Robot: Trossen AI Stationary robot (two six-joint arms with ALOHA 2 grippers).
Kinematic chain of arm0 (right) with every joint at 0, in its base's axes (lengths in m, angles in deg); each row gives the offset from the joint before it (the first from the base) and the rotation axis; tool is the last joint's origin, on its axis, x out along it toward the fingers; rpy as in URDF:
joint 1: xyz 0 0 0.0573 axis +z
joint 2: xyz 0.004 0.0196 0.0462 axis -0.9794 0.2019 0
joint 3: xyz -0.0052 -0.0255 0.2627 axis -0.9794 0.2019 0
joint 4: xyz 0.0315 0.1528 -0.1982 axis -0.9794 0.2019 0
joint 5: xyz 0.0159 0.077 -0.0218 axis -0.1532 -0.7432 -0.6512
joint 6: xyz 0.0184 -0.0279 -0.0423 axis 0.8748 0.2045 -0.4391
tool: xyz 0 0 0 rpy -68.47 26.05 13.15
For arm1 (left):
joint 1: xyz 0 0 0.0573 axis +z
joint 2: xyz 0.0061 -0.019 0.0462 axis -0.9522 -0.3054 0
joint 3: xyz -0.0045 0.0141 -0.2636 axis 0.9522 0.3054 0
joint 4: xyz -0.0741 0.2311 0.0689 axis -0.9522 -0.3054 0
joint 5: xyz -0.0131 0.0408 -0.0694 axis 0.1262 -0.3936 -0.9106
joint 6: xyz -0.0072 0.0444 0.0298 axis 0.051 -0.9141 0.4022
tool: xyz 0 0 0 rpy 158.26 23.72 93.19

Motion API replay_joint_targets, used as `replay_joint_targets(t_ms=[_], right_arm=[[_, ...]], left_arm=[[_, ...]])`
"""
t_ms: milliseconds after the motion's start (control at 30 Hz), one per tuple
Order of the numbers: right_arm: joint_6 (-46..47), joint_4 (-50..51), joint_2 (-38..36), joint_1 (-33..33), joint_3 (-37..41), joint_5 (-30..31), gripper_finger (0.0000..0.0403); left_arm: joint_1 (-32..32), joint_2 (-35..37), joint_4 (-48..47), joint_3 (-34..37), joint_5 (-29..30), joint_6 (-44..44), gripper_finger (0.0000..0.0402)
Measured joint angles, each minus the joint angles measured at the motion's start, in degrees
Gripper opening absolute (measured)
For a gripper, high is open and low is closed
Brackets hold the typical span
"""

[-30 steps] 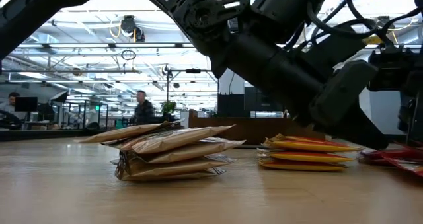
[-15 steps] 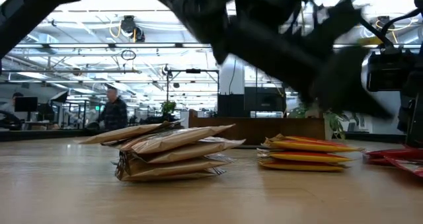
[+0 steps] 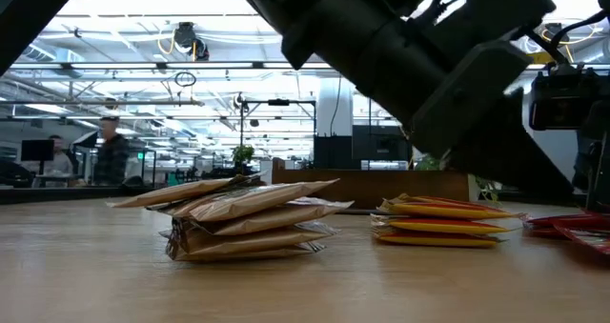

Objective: Pick & Place Tea
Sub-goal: Put the red tea bag into the left section of the wooden organiser

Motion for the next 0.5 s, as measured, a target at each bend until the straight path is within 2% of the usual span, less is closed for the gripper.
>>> replay_joint_targets(t_ms=[133, 367, 500], right_arm=[[0.2, -0.2, 0.0, 0.0, 0.0, -2.5, 0.0126], [0.0, -1.0, 0.0, 0.0, 0.0, -2.7, 0.0126], [-0.2, -1.8, 0.1, 0.0, 0.0, -2.7, 0.0126]], left_arm=[[0.8, 0.0, 0.0, -0.1, -0.8, 0.2, 0.0006], [1.6, -2.3, 4.0, -0.1, -5.5, 1.9, 0.0004], [2.2, -2.4, 4.3, -0.1, -6.0, 2.7, 0.0009]])
